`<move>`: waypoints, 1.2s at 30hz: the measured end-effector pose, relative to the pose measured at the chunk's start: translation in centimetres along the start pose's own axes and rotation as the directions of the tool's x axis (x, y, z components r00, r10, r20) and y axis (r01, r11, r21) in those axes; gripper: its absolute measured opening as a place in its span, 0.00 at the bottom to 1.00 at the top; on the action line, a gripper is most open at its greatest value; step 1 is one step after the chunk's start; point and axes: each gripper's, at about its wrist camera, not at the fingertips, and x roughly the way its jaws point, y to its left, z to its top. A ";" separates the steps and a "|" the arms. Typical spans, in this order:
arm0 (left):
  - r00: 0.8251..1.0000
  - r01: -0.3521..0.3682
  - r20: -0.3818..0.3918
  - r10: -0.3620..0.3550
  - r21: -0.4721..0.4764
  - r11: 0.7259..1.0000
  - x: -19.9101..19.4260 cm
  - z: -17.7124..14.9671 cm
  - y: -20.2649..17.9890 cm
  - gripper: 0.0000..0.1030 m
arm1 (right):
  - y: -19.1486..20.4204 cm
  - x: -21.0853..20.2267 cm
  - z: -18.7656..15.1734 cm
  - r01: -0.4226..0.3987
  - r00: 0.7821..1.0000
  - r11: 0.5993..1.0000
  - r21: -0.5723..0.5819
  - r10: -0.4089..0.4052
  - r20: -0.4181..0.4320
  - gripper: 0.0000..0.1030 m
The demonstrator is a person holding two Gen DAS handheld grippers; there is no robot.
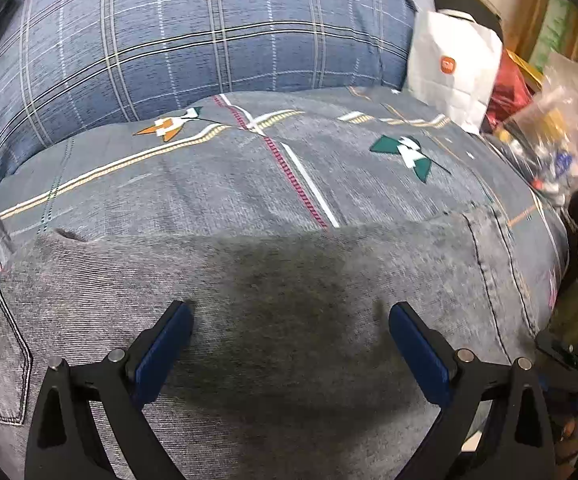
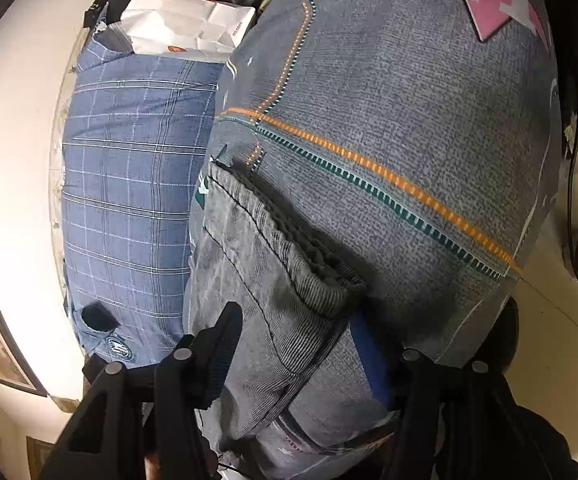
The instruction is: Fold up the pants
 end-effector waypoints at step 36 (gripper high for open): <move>0.961 -0.274 0.002 0.276 0.143 0.951 -0.1 -4.3 2.5 0.99 | 6.3 0.2 0.0 0.250 0.966 0.951 -0.182 -0.233 0.109 0.14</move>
